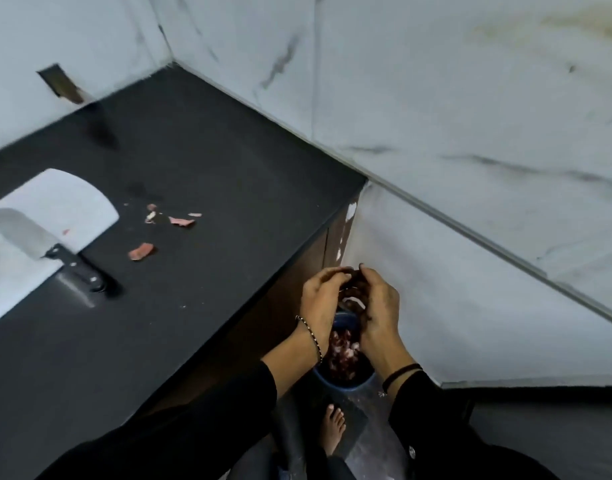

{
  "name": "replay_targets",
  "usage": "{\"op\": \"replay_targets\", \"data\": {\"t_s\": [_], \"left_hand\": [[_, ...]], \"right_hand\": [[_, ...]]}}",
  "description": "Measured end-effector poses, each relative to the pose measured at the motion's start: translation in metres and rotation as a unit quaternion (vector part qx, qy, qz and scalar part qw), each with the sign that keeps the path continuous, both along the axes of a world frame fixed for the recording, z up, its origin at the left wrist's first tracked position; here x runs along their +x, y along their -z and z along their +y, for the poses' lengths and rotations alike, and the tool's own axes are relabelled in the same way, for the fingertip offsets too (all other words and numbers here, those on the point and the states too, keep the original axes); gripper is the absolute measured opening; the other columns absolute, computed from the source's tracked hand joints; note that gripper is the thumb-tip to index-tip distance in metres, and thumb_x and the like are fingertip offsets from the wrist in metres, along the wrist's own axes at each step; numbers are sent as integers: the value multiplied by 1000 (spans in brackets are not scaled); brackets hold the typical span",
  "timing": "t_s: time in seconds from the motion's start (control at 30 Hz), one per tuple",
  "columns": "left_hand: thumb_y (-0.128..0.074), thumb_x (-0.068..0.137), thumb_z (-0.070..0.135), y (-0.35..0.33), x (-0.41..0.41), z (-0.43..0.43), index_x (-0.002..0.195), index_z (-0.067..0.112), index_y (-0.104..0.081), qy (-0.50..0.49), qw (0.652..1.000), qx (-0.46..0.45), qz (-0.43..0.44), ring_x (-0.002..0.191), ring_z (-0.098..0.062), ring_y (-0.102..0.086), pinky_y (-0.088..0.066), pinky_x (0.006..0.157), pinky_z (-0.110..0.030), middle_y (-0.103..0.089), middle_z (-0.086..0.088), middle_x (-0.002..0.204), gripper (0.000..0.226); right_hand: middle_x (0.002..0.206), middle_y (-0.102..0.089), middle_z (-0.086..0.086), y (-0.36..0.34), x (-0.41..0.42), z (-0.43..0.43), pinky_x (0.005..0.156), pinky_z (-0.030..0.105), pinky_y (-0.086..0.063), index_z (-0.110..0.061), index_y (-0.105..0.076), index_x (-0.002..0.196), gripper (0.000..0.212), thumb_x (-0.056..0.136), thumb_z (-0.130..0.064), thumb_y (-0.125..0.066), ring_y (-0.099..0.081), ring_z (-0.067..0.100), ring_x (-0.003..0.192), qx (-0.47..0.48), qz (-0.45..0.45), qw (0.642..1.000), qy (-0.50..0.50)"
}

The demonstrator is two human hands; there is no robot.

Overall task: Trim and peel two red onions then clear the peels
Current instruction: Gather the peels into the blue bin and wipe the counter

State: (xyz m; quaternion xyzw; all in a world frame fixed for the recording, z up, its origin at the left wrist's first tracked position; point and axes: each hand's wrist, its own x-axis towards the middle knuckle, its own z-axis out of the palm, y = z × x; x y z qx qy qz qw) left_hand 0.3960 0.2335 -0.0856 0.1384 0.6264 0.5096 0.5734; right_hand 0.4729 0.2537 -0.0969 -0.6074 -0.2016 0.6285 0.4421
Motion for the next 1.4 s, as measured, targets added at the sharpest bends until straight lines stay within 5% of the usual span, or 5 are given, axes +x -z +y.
{"op": "replay_targets", "data": {"t_s": [0.27, 0.6, 0.8, 0.97, 1.4], "left_hand": [[-60, 94, 5, -87, -59, -17, 101, 11, -72, -68, 957, 198, 201, 89, -5, -70, -55, 79, -17, -75, 4, 93, 15], [-55, 91, 4, -98, -200, -42, 102, 17, -72, -157, 926, 59, 337, 92, -7, -63, -45, 79, -14, -70, 6, 95, 24], [-42, 79, -10, -88, -250, -62, 106, 18, -66, -207, 912, 4, 353, 114, -19, -59, -46, 105, -33, -66, -5, 117, 46], [-46, 83, -5, -83, -274, -67, 107, 21, -62, -228, 907, -10, 355, 111, -17, -58, -46, 102, -32, -62, -5, 123, 39], [-48, 89, -1, -85, -310, -52, 110, 17, -64, -243, 900, 0, 361, 115, -16, -58, -48, 102, -33, -63, -3, 123, 32]], "right_hand": [[84, -68, 9, -86, -64, 10, 62, 26, -53, -6, -72, 95, 20, 96, -23, -62, -65, 16, 75, 141, 59, 984, -94], [94, -74, 7, -91, -193, -12, 85, 45, -58, -15, -72, 91, 17, 96, -27, -62, -71, 24, 92, 229, -30, 904, -359], [134, -63, 2, -71, -234, -31, 113, 39, -37, -16, -55, 134, 44, 91, -10, -50, -48, 19, 136, 481, -271, 610, -568], [167, -20, 0, -47, -248, -20, 125, 44, 7, -15, -23, 158, 78, 94, -52, 2, 5, 18, 155, 524, -464, 375, -608], [168, 4, 11, -61, -300, -3, 123, 45, 9, -7, -4, 160, 98, 78, -55, 22, 11, 25, 155, 463, -518, 392, -604]]}}
